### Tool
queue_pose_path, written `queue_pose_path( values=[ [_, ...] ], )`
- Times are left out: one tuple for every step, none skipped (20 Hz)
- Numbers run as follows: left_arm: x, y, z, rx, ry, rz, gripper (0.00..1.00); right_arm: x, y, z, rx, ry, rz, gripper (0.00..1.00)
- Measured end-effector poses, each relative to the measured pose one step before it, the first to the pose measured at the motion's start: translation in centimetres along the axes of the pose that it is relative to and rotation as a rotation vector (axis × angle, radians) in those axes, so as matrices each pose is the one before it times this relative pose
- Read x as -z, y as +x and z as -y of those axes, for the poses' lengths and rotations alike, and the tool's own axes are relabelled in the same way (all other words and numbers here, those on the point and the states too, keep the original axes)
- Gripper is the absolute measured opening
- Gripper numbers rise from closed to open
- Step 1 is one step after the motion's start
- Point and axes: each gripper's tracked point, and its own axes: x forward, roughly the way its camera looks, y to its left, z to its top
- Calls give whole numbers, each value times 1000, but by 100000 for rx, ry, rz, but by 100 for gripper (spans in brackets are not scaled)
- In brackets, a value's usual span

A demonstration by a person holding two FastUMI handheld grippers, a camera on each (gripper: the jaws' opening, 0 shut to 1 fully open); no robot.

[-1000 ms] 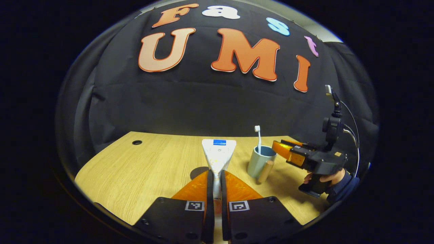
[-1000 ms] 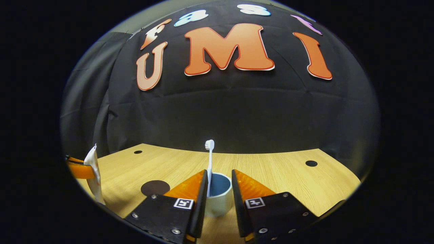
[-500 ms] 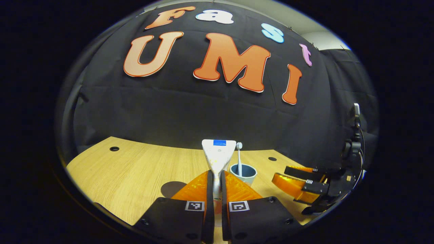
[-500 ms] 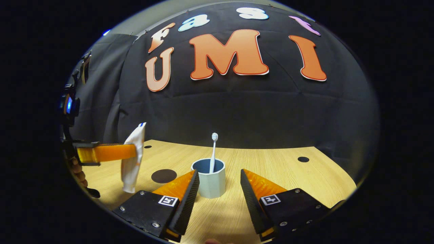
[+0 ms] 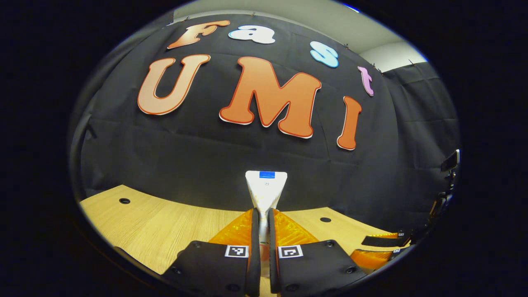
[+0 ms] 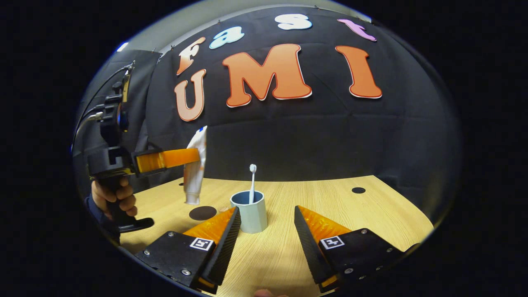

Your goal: Put the toothbrush and toothpaste on the desktop into the cup, then pick up the cup and place it on the coaster on the desktop.

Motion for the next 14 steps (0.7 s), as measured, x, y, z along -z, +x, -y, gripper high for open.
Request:
queue_pose_path(
  values=[
    [-35,675,43,-127,-978,1855,12,49,-121,-22,-214,-404,36,80],
    [-173,659,205,634,-1026,1816,12,91,-99,-10,-64,-513,-251,81],
    [-119,588,157,569,-429,1515,12,78,-195,-59,-237,-279,-219,82],
    [-172,638,84,233,714,1325,12,114,-124,-116,-359,-87,-220,82],
    [262,624,85,103,1204,531,13,111,-70,-66,-249,31,-213,83],
    [21,625,272,608,460,967,12,177,-74,-151,-369,-152,-269,83],
    [221,584,374,1057,82,486,12,187,38,-34,8,-354,-563,84],
    [226,515,380,966,-229,820,12,232,-38,-71,-72,-424,-538,84],
    [290,469,336,901,-36,313,12,320,-66,-58,198,-423,-657,84],
    [324,445,345,722,232,236,12,216,-11,-5,105,-126,-546,84],
    [450,530,342,905,431,30,12,254,-52,-72,-160,33,-491,85],
    [320,380,373,888,171,-132,12,171,-110,-147,-290,160,-499,85],
    [404,443,272,1087,-354,-128,12,200,-9,-66,-234,1,-497,84],
    [358,328,370,1276,-580,-473,11,142,12,82,326,-125,-450,85]
  ],
)
